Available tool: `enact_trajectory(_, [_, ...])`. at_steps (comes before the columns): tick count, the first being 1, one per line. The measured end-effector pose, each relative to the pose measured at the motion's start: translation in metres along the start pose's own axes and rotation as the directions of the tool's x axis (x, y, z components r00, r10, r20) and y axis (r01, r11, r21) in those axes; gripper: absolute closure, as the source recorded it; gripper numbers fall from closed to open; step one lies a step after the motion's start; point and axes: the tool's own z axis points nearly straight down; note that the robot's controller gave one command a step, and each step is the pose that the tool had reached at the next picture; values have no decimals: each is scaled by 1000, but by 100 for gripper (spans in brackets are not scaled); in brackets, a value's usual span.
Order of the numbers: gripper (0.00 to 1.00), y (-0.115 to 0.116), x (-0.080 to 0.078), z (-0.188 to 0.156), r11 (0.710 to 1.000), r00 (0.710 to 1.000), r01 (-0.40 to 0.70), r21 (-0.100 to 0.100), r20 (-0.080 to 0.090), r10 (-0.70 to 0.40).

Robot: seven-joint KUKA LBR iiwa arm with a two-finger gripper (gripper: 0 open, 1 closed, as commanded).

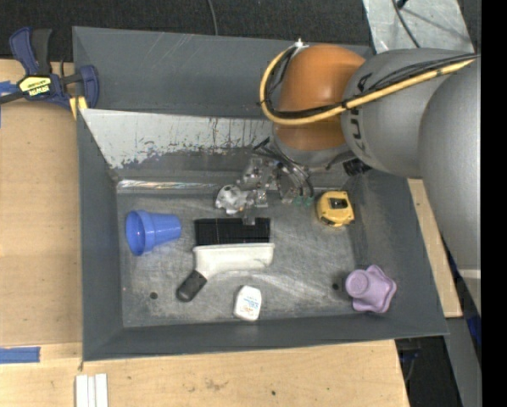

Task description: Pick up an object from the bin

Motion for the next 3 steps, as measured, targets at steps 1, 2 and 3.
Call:
enact_trajectory(1, [100,-1,-1,-32,1000,1000,-1,-1,6,1])
enact_trajectory(2, [100,5,1,-69,1000,1000,1,-1,-2,-1])
enact_trajectory(3, [100,-4,12,-115,1000,1000,-13,-1,0,13])
